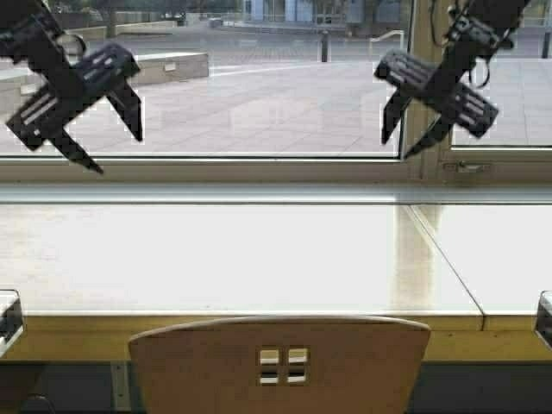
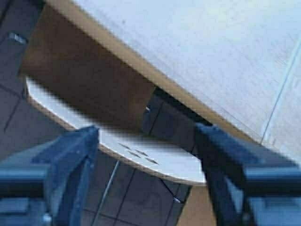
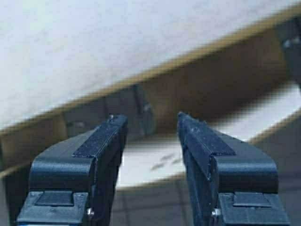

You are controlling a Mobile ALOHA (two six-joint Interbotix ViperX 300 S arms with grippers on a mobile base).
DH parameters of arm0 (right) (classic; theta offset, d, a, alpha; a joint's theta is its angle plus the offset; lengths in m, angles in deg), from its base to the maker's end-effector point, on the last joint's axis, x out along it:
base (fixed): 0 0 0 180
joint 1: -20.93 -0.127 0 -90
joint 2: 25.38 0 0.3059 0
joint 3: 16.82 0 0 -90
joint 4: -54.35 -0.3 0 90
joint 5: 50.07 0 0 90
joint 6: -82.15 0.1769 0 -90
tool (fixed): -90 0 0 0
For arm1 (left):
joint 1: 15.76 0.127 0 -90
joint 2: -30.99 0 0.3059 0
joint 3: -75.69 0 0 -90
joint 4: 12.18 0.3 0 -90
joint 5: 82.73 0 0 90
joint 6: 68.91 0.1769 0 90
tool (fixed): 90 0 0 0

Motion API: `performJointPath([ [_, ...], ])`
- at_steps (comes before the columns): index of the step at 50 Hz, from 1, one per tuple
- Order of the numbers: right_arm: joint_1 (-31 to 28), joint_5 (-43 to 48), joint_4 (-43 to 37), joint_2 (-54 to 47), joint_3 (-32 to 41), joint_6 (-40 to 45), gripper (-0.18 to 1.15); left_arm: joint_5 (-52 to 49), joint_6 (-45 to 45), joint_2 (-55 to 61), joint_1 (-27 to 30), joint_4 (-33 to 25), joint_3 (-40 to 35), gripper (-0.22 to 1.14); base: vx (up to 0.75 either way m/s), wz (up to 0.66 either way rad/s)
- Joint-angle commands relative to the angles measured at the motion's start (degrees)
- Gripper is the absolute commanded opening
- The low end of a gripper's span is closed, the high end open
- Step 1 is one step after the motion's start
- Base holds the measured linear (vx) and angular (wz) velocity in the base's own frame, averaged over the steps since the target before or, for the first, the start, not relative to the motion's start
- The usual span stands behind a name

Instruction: Push the chairs under the table

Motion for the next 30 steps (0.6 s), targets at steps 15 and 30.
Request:
performJointPath([
  [15, 0.1, 5.7, 19.0, 28.1, -9.4, 0.2, 0.76, -2.6, 6.2, -24.1, 3.2, 18.2, 2.4, 0.93, -0.09, 0.07],
  [30, 0.1, 15.9, 23.1, 28.3, -18.0, 0.1, 0.76, -5.7, 7.2, -26.2, 5.1, 21.6, 6.8, 0.93, -0.11, 0.21],
])
